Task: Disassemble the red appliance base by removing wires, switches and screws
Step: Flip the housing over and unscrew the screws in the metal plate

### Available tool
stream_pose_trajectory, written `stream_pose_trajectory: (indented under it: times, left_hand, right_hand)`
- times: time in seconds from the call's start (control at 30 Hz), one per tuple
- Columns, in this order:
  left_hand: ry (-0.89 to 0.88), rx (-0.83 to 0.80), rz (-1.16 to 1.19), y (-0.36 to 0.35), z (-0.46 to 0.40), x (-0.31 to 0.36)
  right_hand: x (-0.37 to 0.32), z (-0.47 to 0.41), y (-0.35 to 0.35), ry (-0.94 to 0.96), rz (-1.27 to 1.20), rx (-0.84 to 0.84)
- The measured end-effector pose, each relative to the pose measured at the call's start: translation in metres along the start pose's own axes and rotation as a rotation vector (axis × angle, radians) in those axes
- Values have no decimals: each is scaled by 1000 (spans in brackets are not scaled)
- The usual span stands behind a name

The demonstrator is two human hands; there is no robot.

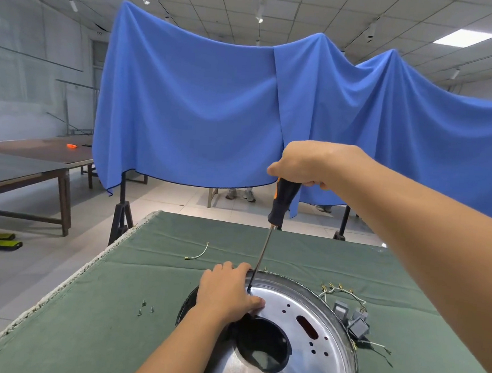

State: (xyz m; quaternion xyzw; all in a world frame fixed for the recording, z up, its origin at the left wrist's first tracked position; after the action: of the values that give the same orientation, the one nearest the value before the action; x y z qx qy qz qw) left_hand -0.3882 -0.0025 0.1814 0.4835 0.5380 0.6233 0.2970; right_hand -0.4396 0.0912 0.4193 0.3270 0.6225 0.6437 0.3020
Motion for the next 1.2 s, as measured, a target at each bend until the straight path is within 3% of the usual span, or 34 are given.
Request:
stream_pose_trajectory:
  times: [0.2, 0.3, 0.4, 0.7, 0.93, 1.03, 1.2]
  left_hand:
    - [0, 4, 5, 1, 1, 0]
    - [-3, 11, 13, 1, 0, 0]
    - [-5, 10, 11, 1, 1, 1]
    - [7, 11, 4, 1, 1, 0]
    - [11, 11, -3, 2, 1, 0]
    - [8, 12, 0, 2, 1, 0]
    - [6, 21, 9, 2, 0, 0]
  right_hand:
    - [8, 2, 1, 34, -148, -128]
    - [12, 4, -3, -71, 4, -46]
    - [6, 2, -5, -46, 70, 58]
    - [1, 0, -6, 128, -302, -114]
    - [-18, 4, -5, 0, -75, 111]
    - [-20, 0, -5, 56, -143, 48]
    - [-3, 2, 6, 143, -302, -204]
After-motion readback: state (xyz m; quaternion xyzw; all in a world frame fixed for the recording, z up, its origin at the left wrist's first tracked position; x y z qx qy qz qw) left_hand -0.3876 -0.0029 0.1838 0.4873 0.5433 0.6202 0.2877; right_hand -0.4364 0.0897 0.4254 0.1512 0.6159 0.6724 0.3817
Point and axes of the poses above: each hand's wrist, its own z-axis away from the middle knuckle, its own y-axis out of the back of the hand, x = y × z, the point moved 2 cm from there along -z, towards the middle knuckle, and after that the axes turned 10 degrees about -x, right-handed, at the moved point
